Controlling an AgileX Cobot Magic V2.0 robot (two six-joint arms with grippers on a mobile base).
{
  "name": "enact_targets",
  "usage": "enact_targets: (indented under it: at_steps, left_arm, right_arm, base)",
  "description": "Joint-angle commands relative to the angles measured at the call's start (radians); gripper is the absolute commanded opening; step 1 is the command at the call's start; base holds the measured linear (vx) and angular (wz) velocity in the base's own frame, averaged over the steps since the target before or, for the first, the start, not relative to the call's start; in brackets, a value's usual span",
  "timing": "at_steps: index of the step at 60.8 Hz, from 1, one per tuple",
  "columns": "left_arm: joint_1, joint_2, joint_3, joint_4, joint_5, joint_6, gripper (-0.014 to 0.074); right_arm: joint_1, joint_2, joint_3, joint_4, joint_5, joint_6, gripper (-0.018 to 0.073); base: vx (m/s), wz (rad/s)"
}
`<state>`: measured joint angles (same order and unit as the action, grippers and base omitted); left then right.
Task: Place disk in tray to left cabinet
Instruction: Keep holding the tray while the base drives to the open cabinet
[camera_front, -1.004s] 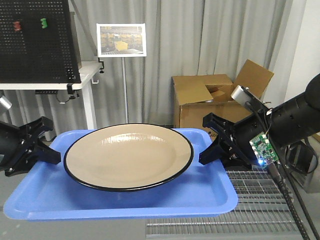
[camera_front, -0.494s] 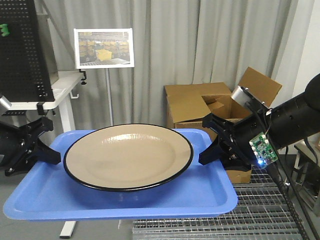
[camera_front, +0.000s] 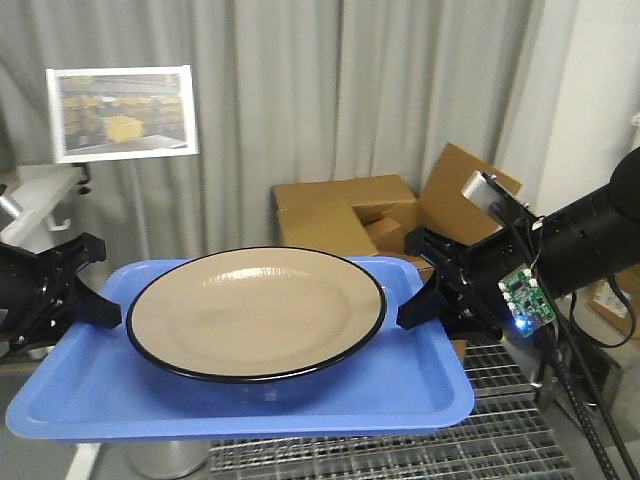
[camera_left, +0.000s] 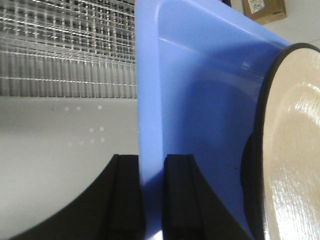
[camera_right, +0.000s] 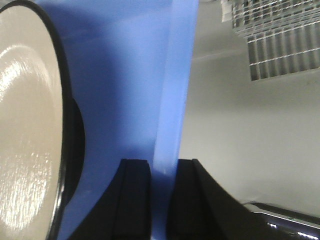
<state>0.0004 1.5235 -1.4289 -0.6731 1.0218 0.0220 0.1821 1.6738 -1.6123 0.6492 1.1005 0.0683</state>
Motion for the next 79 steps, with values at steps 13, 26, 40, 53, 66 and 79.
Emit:
enact_targets:
  at_steps: [13, 26, 40, 53, 66, 79]
  left_arm:
    - [-0.019, -0.048, -0.038, -0.149, -0.008, -0.01, 0.0]
    - [-0.019, -0.048, -0.038, -0.149, -0.008, -0.01, 0.0]
    - [-0.019, -0.048, -0.038, -0.149, -0.008, -0.01, 0.0]
    - [-0.019, -0.048, -0.038, -0.148, -0.008, -0.01, 0.0]
    - [-0.019, -0.048, -0.038, -0.148, -0.009, -0.01, 0.0]
    - [-0.019, -0.048, -0.038, -0.148, -0.009, -0.01, 0.0]
  right_arm:
    - [0.018, -0.052, -0.04, 0.167, -0.043, -0.01, -0.0003]
    - [0.018, -0.052, -0.04, 0.167, -0.043, -0.01, -0.0003]
    - [0.018, -0.052, -0.04, 0.167, -0.042, -0.01, -0.0003]
    - [0.018, -0.052, -0.04, 0.167, -0.036, -0.01, -0.0003]
    - [0.018, -0.052, -0.04, 0.167, -0.036, -0.01, -0.0003]
    - [0.018, -0.052, -0.04, 0.167, -0.036, -0.01, -0.0003]
  base:
    - [0.25, -0.42]
    - [0.19, -0.56]
    - [0.15, -0.61]
    - [0.13, -0.51]
    - [0.1, -0.4]
    - [0.06, -0.36]
